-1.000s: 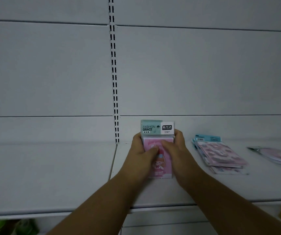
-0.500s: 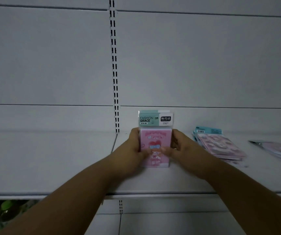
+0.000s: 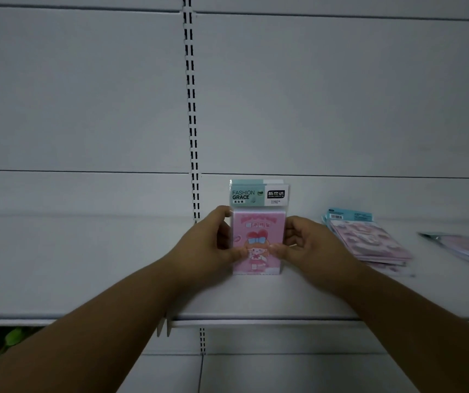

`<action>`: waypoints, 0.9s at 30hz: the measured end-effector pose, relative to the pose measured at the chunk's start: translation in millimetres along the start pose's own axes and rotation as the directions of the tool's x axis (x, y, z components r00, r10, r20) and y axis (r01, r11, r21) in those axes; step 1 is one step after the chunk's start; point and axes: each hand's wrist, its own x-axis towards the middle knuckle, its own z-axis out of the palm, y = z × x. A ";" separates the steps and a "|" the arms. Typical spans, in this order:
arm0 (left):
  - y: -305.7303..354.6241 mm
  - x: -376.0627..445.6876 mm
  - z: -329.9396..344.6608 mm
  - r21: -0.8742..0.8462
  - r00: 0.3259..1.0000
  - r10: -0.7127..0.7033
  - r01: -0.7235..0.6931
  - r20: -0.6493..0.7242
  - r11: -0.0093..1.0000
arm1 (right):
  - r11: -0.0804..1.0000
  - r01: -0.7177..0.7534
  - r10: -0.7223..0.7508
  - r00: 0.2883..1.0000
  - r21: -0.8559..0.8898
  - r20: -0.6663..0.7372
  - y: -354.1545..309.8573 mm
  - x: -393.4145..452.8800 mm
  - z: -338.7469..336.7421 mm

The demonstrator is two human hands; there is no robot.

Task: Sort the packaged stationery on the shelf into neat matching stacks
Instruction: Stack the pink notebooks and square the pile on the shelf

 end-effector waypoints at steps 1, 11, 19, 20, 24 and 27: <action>-0.4 0.7 -1.2 0.043 1.000 0.004 -0.004 -0.002 0.999 | 1.000 -0.006 0.006 1.000 0.003 -0.003 -0.3 -0.4 0.1; 10.7 33.0 -14.5 -0.127 0.943 -0.303 0.320 0.136 0.939 | 0.876 -0.388 0.371 0.922 0.286 0.115 -13.7 28.3 -2.0; 1.8 61.4 -4.0 0.164 0.880 -0.472 0.457 0.058 0.874 | 0.812 -0.574 0.579 0.815 -0.103 0.021 -8.0 56.5 6.4; 0.4 62.4 -2.6 0.226 0.889 -0.457 0.442 0.018 0.868 | 0.813 -0.552 0.559 0.829 -0.187 -0.020 -6.1 57.6 6.9; -4.2 60.9 1.8 0.292 0.912 -0.404 0.408 -0.078 0.865 | 0.814 -0.500 0.506 0.860 -0.296 -0.064 -2.1 55.5 8.5; -5.0 51.4 -2.2 0.329 0.935 -0.341 0.353 -0.096 0.876 | 0.831 -0.350 0.357 0.931 -0.433 -0.068 -1.5 44.2 4.4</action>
